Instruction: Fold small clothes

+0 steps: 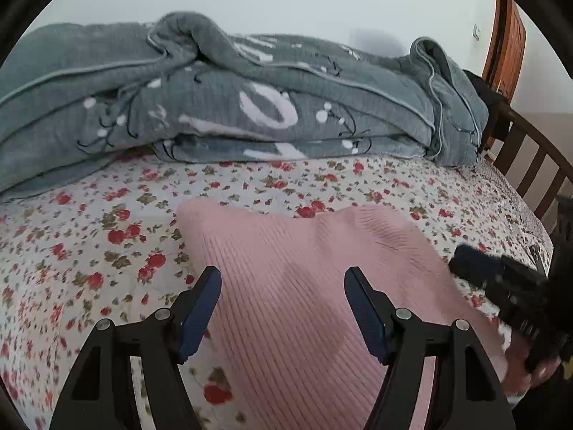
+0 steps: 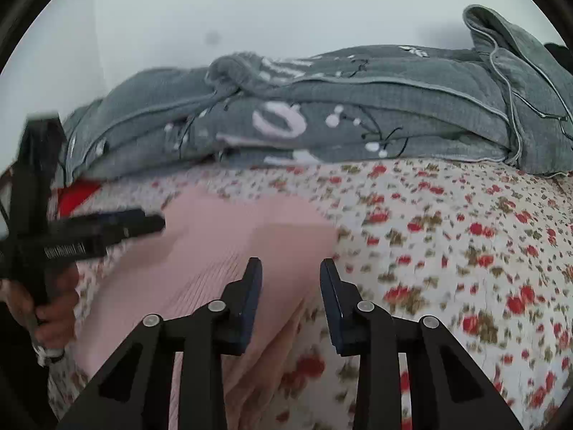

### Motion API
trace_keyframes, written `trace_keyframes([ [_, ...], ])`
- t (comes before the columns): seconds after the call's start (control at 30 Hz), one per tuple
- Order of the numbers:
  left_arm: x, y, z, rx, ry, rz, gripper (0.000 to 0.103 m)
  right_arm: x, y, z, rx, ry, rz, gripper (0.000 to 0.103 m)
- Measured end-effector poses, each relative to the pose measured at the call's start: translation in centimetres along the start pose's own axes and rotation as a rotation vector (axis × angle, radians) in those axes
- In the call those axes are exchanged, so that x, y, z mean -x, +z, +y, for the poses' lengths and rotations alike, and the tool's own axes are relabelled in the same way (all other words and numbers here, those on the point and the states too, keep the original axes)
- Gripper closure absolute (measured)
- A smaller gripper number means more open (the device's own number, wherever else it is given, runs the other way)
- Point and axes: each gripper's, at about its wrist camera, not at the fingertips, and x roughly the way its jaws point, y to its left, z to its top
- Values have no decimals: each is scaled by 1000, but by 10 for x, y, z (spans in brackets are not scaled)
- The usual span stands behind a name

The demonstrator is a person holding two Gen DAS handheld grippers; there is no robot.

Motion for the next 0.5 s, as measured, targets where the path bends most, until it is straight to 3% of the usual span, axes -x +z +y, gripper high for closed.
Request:
trace_keyframes([
  [0.1, -13, -1, 4, -6, 14, 24, 33, -18, 4, -9, -35, 26, 16, 70],
  [0.23, -25, -6, 0, -42, 58, 32, 33, -49, -8, -26, -118, 37, 116, 73],
  [0.5, -16, -6, -1, -8, 79, 24, 33, -40, -5, -34, -157, 60, 102, 73],
])
